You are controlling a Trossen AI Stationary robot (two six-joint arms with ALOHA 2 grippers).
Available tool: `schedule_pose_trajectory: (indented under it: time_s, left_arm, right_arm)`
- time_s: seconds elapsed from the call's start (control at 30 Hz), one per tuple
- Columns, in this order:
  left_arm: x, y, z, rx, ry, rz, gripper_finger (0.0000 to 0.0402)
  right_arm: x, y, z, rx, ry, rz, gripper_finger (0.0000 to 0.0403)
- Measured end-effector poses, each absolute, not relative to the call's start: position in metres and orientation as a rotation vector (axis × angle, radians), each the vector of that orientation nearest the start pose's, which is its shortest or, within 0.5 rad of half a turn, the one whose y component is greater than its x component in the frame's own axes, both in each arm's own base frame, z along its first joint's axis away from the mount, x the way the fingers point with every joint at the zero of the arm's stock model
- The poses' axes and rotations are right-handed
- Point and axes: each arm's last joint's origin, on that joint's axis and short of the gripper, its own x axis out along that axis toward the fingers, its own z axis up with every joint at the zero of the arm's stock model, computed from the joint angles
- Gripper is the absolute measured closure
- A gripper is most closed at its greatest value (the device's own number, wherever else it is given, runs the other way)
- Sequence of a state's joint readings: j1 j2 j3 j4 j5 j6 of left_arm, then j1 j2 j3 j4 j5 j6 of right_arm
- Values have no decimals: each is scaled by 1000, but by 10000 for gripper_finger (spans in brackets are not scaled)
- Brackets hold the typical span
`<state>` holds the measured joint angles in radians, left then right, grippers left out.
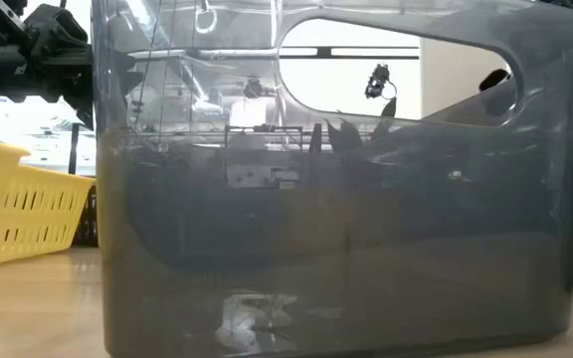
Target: Stack baskets on shelf by color
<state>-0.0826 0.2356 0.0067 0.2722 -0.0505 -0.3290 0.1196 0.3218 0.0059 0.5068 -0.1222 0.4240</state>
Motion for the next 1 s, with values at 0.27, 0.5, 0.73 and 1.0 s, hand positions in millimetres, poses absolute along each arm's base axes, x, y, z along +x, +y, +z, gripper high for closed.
schedule_pose_trajectory:
  time_s: [0.27, 0.5, 0.73, 1.0]
  left_arm:
    - [112, -8, 172, -332, -38, -39, 285]
    - [112, -8, 172, -332, -37, -39, 285]
    - [112, -8, 172, -332, -38, -39, 285]
    - [112, -8, 172, -332, -38, -39, 285]
  right_arm:
    - [115, 17, 186, 420, -138, 278, 387]
    - [115, 17, 186, 393, -141, 275, 387]
    - [115, 14, 186, 119, -182, 165, 387]
    - [115, 13, 189, 141, -208, 141, 387]
